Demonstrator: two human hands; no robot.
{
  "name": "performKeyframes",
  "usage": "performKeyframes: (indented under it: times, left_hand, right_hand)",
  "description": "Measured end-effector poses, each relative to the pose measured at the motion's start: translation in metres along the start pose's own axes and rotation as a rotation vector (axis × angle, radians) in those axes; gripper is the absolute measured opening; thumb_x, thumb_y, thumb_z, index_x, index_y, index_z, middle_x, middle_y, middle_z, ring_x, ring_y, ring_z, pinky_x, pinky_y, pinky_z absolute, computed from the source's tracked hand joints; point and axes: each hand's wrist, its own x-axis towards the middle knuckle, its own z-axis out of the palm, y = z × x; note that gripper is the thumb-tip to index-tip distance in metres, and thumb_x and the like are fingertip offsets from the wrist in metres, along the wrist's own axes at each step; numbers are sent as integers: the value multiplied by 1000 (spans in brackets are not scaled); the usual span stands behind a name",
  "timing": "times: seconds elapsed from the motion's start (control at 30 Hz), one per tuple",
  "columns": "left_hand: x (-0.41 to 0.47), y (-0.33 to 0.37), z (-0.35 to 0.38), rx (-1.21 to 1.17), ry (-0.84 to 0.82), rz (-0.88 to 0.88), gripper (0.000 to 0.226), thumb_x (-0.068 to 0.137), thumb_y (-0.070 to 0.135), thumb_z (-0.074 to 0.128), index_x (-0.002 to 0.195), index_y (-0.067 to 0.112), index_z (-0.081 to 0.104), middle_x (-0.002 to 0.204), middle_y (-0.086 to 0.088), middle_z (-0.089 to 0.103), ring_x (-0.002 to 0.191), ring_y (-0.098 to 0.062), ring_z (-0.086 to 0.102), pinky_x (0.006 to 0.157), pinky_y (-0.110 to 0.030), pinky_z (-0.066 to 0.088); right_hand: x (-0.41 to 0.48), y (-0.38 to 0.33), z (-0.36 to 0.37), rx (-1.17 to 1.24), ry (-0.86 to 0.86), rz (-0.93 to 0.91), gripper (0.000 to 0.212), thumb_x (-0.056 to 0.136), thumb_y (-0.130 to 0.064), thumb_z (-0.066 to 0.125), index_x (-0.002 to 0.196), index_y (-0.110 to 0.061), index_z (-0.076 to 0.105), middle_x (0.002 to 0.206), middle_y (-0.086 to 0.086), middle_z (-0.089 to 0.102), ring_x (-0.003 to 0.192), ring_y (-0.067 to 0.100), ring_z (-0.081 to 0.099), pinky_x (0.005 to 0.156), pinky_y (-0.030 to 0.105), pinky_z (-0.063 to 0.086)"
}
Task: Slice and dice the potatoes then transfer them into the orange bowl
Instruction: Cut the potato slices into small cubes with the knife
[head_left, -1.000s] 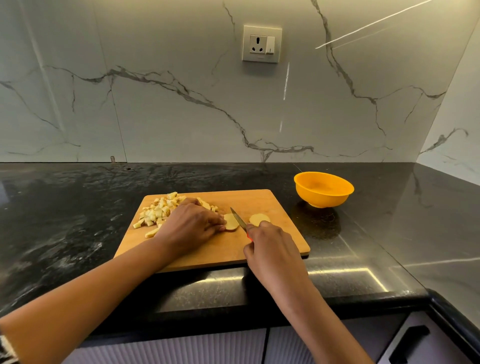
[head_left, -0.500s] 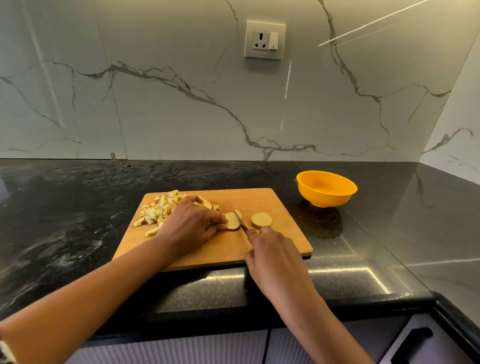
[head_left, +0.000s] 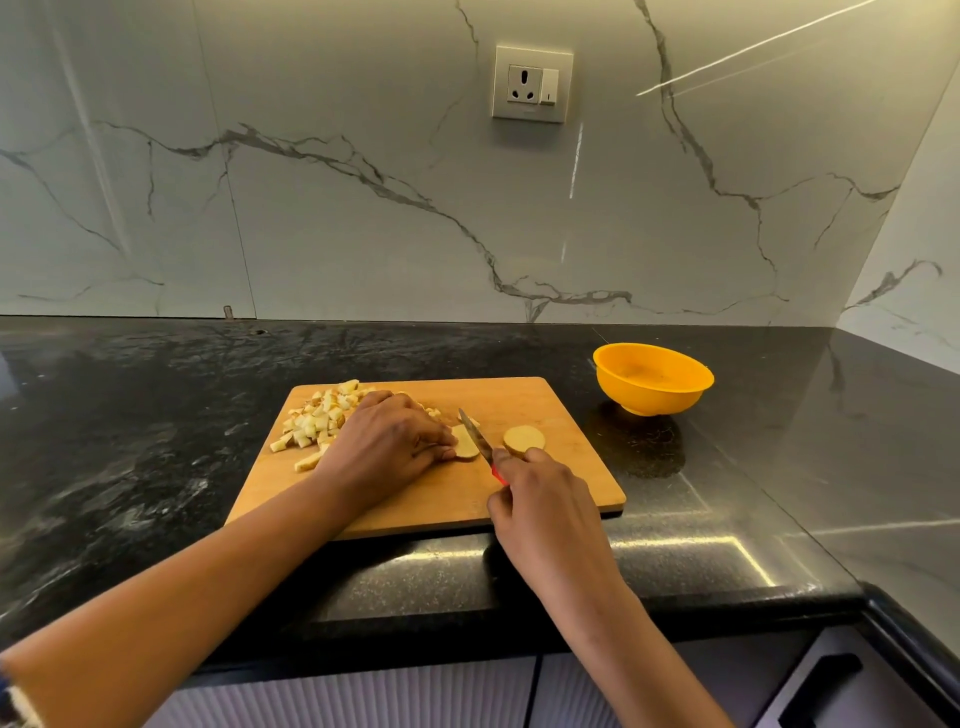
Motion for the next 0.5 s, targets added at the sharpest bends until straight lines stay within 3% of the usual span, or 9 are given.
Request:
performKeyframes:
  times: [0.23, 0.33, 0.5]
  left_hand:
    - [-1, 0, 1, -13, 30, -6, 28, 86, 40, 61, 109, 27, 70, 109, 6, 68, 104, -12, 55, 95, -29, 37]
    - [-2, 3, -2, -7, 56, -14, 26, 86, 37, 63, 108, 25, 71, 106, 1, 69, 101, -15, 56, 92, -30, 37]
    - [-2, 5, -3, 4, 52, -15, 27, 87, 36, 62, 110, 25, 69, 105, -3, 67, 100, -16, 56, 90, -27, 34]
  right_hand:
    - [6, -18, -6, -123, -111, -16, 32, 101, -19, 43, 131, -13, 49, 120, 6, 51, 92, 14, 55, 68, 22, 37]
    - [13, -28, -4, -156, -164, -12, 26, 100, -13, 42, 124, -9, 53, 120, 9, 51, 96, 18, 58, 69, 24, 38]
    - [-5, -18, -7, -139, -138, -39, 36, 102, -17, 41, 137, -12, 43, 123, 5, 50, 100, 17, 57, 71, 23, 37]
